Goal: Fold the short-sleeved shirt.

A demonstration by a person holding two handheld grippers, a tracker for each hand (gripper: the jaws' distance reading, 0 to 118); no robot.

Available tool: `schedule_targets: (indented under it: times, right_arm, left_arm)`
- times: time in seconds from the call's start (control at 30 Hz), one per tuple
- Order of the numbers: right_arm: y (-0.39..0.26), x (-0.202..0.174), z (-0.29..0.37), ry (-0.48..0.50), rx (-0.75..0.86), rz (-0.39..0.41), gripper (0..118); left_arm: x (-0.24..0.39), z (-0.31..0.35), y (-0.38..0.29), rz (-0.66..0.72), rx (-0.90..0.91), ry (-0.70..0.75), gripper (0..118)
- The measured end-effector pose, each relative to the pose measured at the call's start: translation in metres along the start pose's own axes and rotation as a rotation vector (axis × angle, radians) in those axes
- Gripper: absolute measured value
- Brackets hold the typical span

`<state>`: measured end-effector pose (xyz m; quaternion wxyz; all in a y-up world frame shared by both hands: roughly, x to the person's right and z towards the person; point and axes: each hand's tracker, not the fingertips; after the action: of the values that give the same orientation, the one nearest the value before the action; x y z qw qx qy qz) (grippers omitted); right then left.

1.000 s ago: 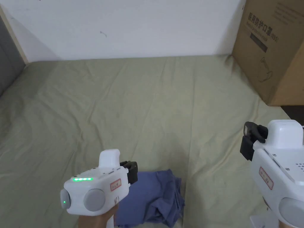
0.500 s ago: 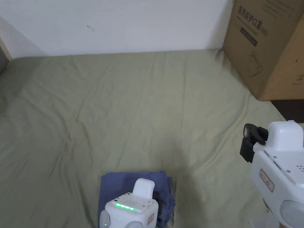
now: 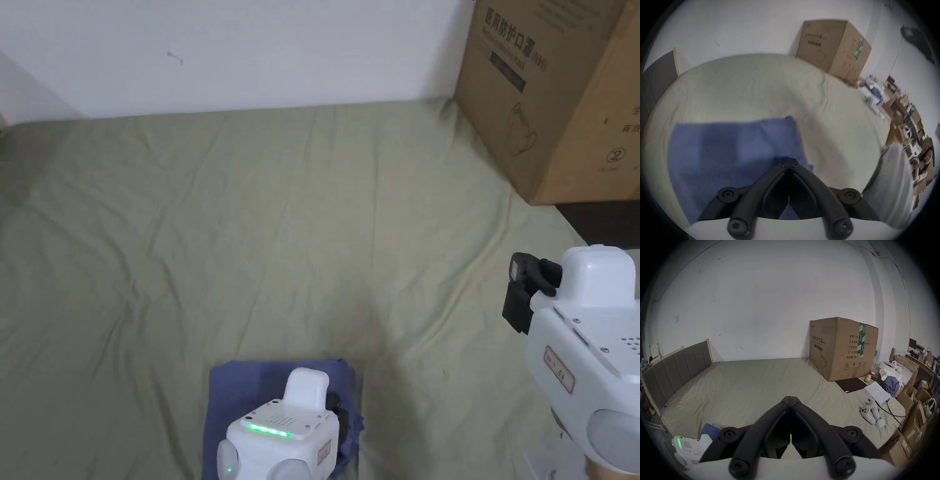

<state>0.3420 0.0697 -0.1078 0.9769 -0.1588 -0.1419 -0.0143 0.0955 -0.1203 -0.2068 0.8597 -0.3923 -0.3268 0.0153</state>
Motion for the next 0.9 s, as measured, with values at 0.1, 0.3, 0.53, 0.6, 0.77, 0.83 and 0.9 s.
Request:
schedule_targets:
  times: [0.1,0.3,0.53,0.6,0.77,0.83,0.9]
  right_arm:
    - [0.005,-0.008,0.005,0.022,0.016,0.007,0]
    - [0.017,-0.029,0.018,0.065,0.074,0.006,0]
    - [0.029,-0.054,0.03,0.09,0.135,0.017,0]
    - [0.032,-0.06,0.032,0.088,0.152,0.021,0]
    - [0.036,-0.072,0.036,0.077,0.19,0.057,0]
    - [0.037,-0.075,0.036,0.07,0.2,0.067,0]
    - [0.037,-0.077,0.036,0.068,0.208,0.075,0]
  left_arm:
    - [-0.002,0.039,0.027,0.003,0.112,-0.025,0]
    - [-0.022,0.115,0.078,-0.079,0.325,0.032,0]
    - [-0.061,0.18,0.11,-0.052,0.511,0.119,0]
    - [-0.07,0.194,0.116,-0.066,0.54,0.174,0]
    - [-0.091,0.224,0.117,-0.064,0.624,0.283,0]
    - [-0.099,0.231,0.115,-0.049,0.642,0.298,0]
    - [-0.105,0.236,0.11,-0.042,0.673,0.323,0]
